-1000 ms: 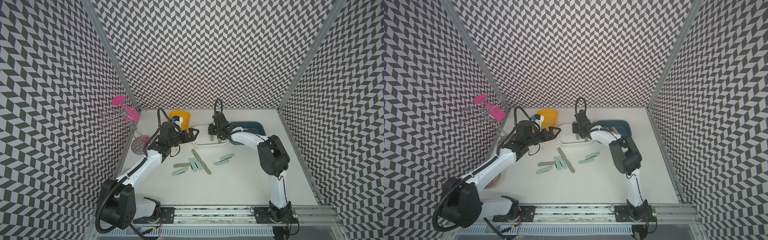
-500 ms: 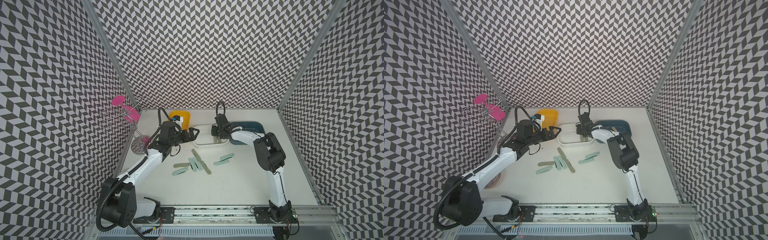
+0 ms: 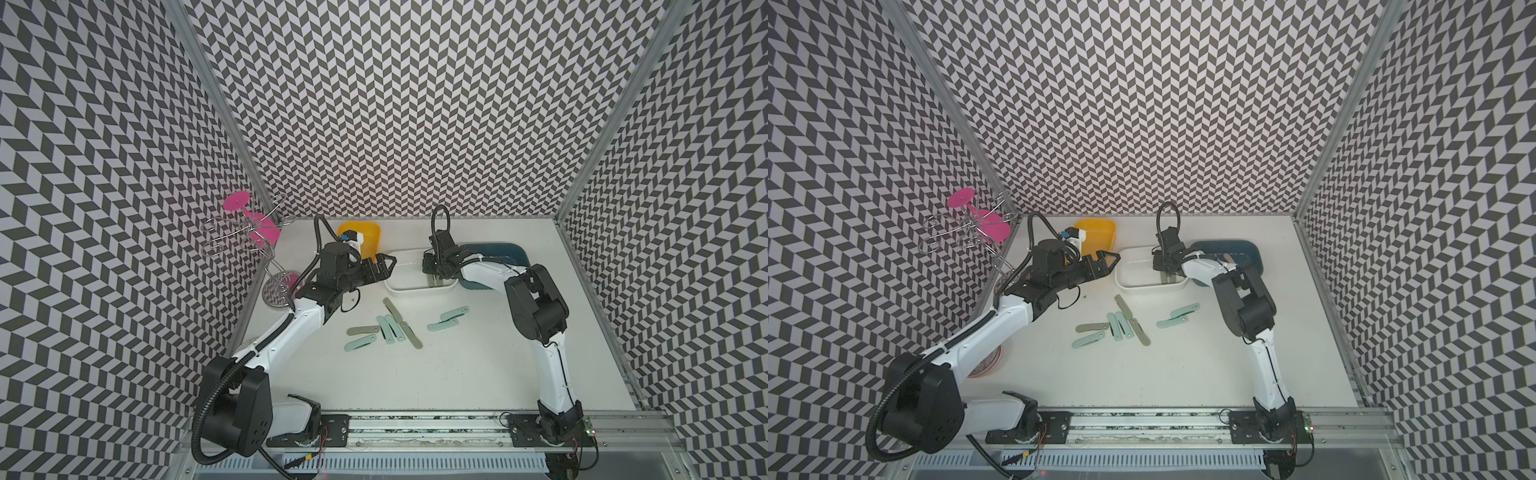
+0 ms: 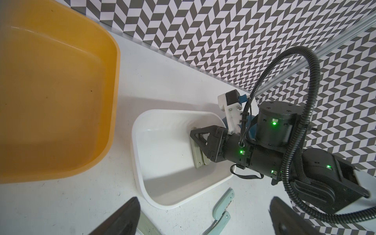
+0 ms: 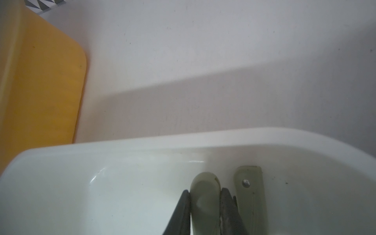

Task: Place the fruit knives into the storage box by color
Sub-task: Place the fruit knife in the storage box.

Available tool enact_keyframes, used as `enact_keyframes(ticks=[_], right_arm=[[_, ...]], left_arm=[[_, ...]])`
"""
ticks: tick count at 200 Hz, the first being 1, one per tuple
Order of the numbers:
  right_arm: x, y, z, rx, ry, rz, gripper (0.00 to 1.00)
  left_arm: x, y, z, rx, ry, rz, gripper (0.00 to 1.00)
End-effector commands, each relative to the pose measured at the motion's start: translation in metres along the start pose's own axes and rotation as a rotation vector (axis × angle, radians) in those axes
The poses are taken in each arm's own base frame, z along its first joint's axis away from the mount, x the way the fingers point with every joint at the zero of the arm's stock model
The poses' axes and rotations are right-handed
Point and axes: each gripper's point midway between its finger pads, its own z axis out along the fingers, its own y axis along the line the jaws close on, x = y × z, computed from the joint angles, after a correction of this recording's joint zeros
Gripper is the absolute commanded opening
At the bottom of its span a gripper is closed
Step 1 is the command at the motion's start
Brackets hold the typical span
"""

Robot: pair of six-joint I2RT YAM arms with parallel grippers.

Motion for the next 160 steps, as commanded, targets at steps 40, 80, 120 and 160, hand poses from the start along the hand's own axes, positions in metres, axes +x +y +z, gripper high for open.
enact_keyframes(ticks=[40,80,120,160], right_arm=[[-0.002,-0.004,0.010,-0.002,-0.009,0.010,0.27],[-0.014,0.005,0.001,-0.023,-0.025,-0.002,0.30],[-0.040,0.029,-0.036,-0.115,-0.079,-0.013,0.32],[-0.061,0.049,-0.091,-0.210,-0.157,-0.017,0.36]], left_arm=[[-0.008,0.000,-0.008,-0.011,-0.039,-0.001,1.00],[-0.008,0.000,-0.009,-0.010,-0.041,-0.001,1.00],[-0.005,0.000,-0.013,-0.011,-0.035,0.002,1.00],[0.005,0.003,-0.020,-0.017,-0.020,-0.003,1.00]])
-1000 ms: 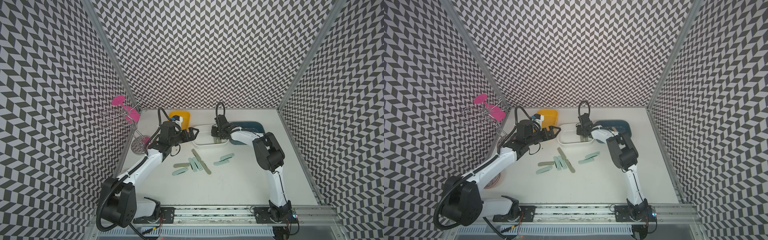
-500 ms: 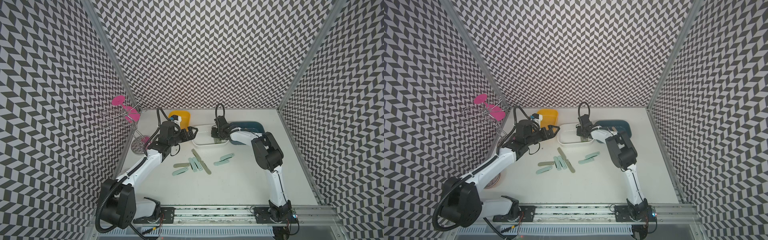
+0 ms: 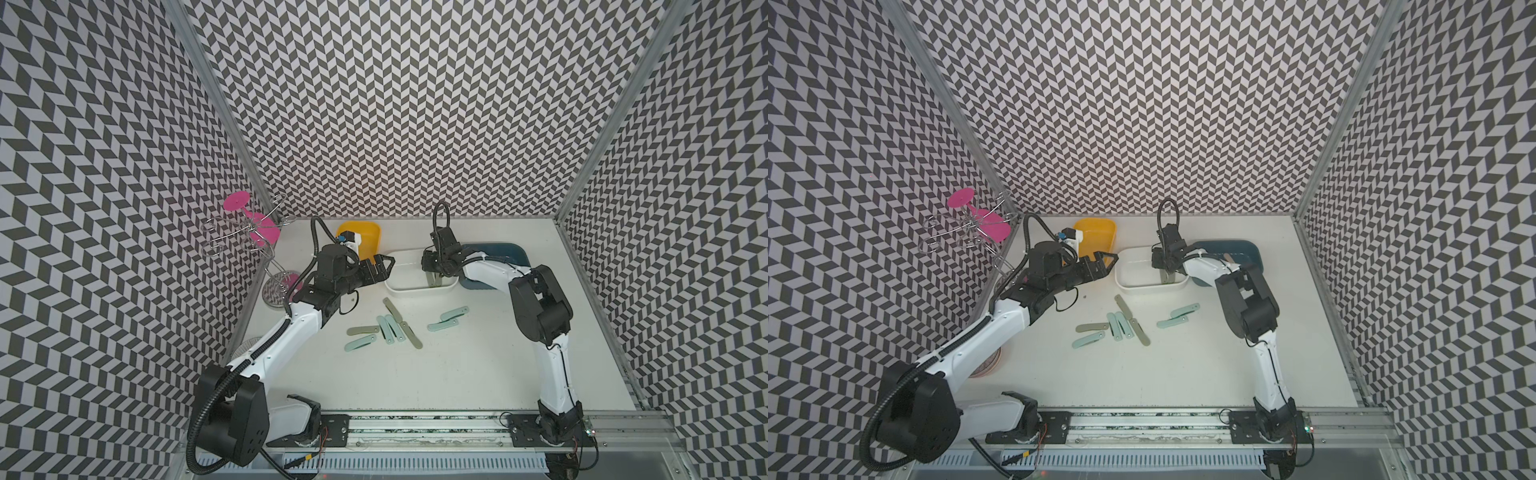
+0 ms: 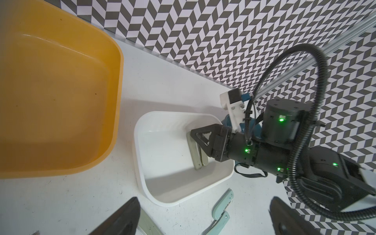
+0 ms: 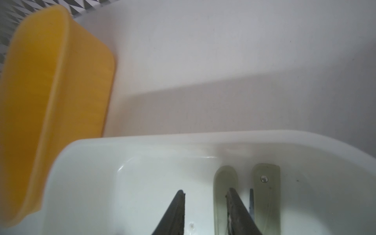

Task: Place the fruit knives into the storage box by color
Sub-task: Place the fruit knife in the storage box.

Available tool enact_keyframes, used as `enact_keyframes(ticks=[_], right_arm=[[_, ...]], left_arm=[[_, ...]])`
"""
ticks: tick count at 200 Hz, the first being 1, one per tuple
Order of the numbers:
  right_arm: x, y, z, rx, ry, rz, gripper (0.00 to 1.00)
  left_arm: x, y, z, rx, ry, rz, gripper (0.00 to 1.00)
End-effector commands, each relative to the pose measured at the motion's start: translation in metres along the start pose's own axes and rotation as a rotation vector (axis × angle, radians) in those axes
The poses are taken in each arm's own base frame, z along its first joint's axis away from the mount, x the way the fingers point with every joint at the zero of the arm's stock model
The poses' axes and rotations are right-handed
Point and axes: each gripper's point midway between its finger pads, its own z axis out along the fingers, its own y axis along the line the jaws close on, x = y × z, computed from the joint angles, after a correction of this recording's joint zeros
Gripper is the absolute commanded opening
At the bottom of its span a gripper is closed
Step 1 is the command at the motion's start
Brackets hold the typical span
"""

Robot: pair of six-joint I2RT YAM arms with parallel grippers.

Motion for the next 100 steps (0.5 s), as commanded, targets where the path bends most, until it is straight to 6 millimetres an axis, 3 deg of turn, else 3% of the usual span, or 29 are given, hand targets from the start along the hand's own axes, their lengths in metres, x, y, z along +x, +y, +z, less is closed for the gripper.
enact_keyframes(ticks=[1,23,49,80,100], right_arm=[[-0.045,0.035,-0.058,-0.120,-0.138,-0.016,0.37],[-0.043,0.041,-0.082,-0.152,-0.161,-0.020,0.40],[-0.025,0.045,-0.108,-0.181,-0.172,-0.037,0.45],[0.011,0.053,-0.139,-0.225,-0.189,-0.075,0.51],[0.045,0.063,-0.152,-0.263,-0.174,-0.125,0.54]], left_arm=[[0.004,0.004,-0.009,-0.016,-0.001,-0.006,1.00],[0.011,0.006,-0.017,-0.022,0.004,-0.009,1.00],[0.020,0.010,-0.029,-0.030,-0.008,-0.022,1.00],[0.038,0.018,-0.040,-0.044,0.002,-0.052,1.00],[0.051,0.024,-0.044,-0.053,0.016,-0.069,1.00]])
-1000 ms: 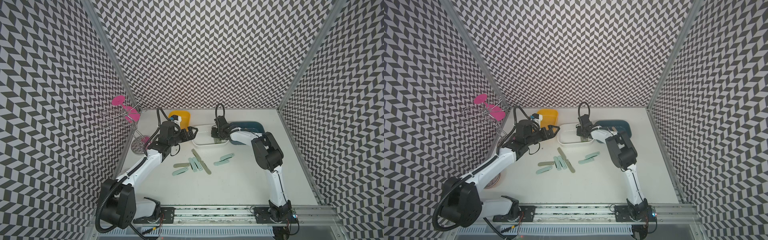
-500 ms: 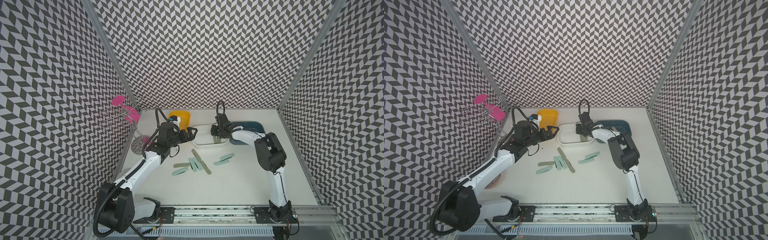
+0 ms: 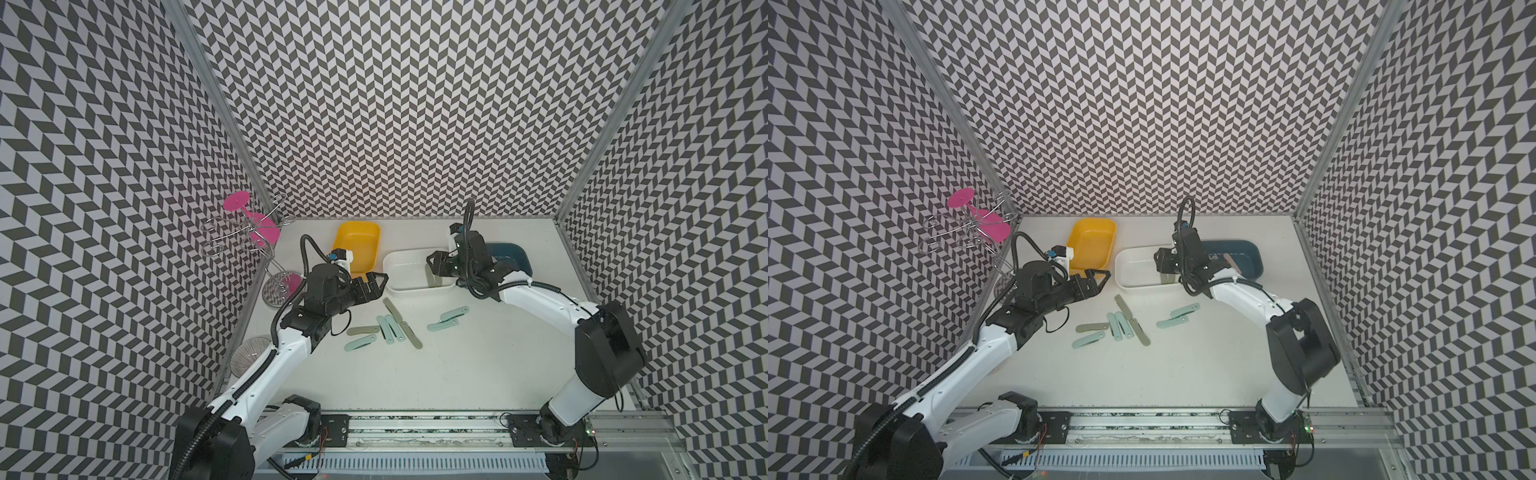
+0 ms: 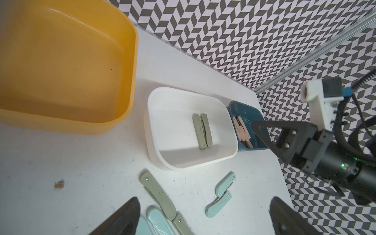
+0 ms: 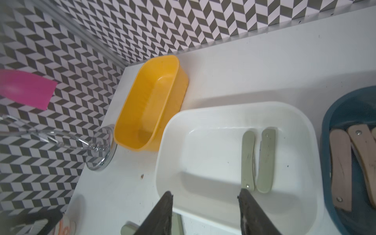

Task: Place the fruit knives into the storage box by color
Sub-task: Place the fruit knife in the storage box, then pick up the fruit knife from the center of the board.

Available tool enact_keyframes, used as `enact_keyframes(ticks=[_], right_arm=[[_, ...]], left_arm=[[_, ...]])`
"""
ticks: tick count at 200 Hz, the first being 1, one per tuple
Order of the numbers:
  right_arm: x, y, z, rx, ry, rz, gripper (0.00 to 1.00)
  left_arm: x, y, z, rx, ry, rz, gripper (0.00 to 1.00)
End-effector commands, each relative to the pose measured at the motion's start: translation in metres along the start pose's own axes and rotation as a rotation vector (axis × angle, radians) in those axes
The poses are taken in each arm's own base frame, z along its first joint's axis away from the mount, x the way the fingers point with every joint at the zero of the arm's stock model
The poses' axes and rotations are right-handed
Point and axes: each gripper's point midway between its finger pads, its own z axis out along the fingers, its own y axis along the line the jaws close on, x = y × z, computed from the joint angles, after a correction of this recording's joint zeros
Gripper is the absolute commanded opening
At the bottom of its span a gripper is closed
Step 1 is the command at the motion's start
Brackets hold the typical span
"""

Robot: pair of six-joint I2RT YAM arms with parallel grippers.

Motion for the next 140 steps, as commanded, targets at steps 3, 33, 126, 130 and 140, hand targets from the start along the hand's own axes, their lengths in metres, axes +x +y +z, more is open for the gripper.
enact_keyframes(ticks=[3,33,126,130,140], right_arm=[[0.017,0.031,-0.023,-0.089,-0.048,-0.070,0.54],[0.073,0.052,-0.031,-0.139,0.016,-0.170,0.56],[0.170,0.043,-0.020,-0.082,0.136,-0.362,0.55],[0.171,0.044,-0.020,-0.086,0.141,-0.368,0.55],[0.175,0.046,-0.017,-0.090,0.150,-0.385,0.55]], left_arm=[[0.015,0.011,-0.006,-0.029,0.016,-0.039,1.00],[0.033,0.016,-0.013,-0.021,0.038,-0.068,1.00],[0.050,0.016,-0.026,-0.001,0.041,-0.107,1.00],[0.050,0.016,-0.025,-0.002,0.041,-0.107,1.00],[0.049,0.016,-0.025,-0.002,0.041,-0.108,1.00]])
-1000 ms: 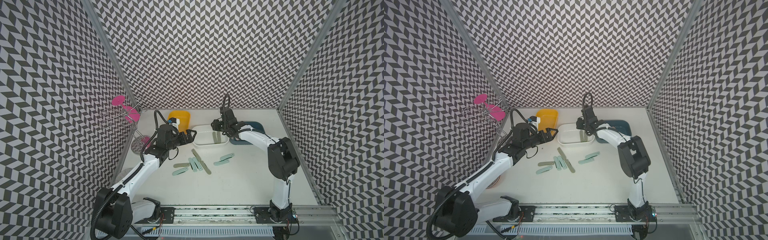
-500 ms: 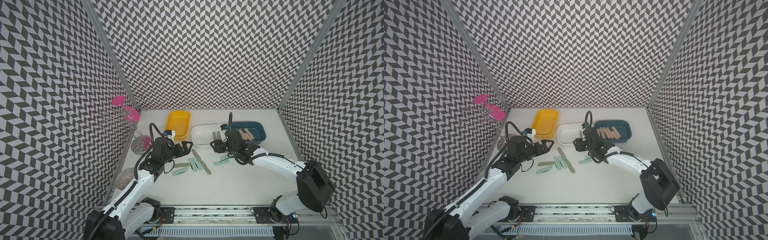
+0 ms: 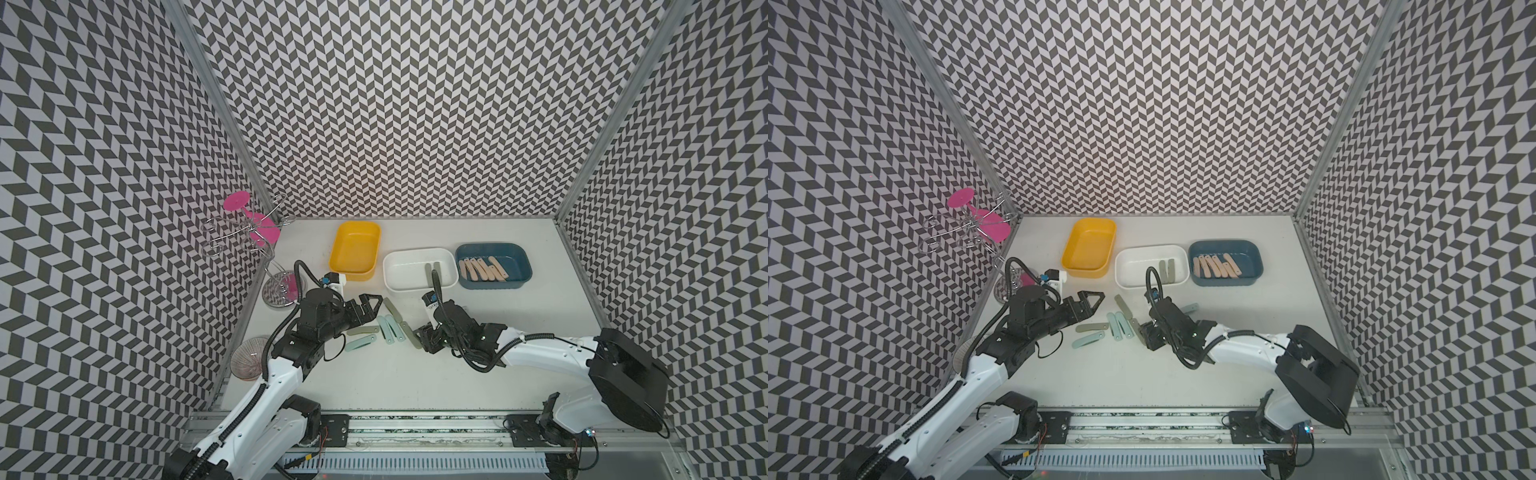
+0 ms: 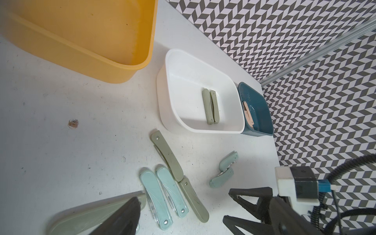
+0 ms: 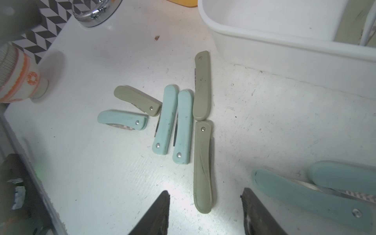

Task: Place the fruit knives into the storage box by color
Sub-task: Pick up the fruit knife from the center of the board.

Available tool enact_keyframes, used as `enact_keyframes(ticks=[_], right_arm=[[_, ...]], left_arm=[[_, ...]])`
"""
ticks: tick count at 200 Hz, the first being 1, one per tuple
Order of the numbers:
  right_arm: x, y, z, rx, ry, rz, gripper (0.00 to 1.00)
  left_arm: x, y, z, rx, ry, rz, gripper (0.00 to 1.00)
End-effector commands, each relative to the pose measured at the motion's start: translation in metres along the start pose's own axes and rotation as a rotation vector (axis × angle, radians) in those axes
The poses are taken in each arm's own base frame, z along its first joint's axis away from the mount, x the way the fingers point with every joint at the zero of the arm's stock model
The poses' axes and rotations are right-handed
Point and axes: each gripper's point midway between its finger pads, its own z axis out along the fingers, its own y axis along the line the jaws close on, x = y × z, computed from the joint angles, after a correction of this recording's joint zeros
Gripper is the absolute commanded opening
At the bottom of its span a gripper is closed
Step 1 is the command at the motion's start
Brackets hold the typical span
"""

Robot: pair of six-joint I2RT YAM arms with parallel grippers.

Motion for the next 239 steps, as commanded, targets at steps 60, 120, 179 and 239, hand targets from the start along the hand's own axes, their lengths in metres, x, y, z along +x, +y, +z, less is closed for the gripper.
enact_keyframes(ticks=[60,120,179,239], right_arm=[[0.003,0.011,0.028,0.016,0.001,-0.126,0.51],[0.014,0.012,0.045,0.060,0.040,-0.189,0.49],[0.028,0.006,0.058,0.114,0.079,-0.225,0.41],[0.045,-0.001,0.071,0.133,0.127,-0.224,0.36]], left_arm=[[0.004,-0.003,0.002,0.012,0.022,-0.014,1.00],[0.000,-0.006,0.004,0.021,0.019,-0.017,1.00],[-0.003,-0.011,0.006,0.031,0.023,-0.017,1.00],[-0.003,-0.011,0.007,0.030,0.020,-0.018,1.00]])
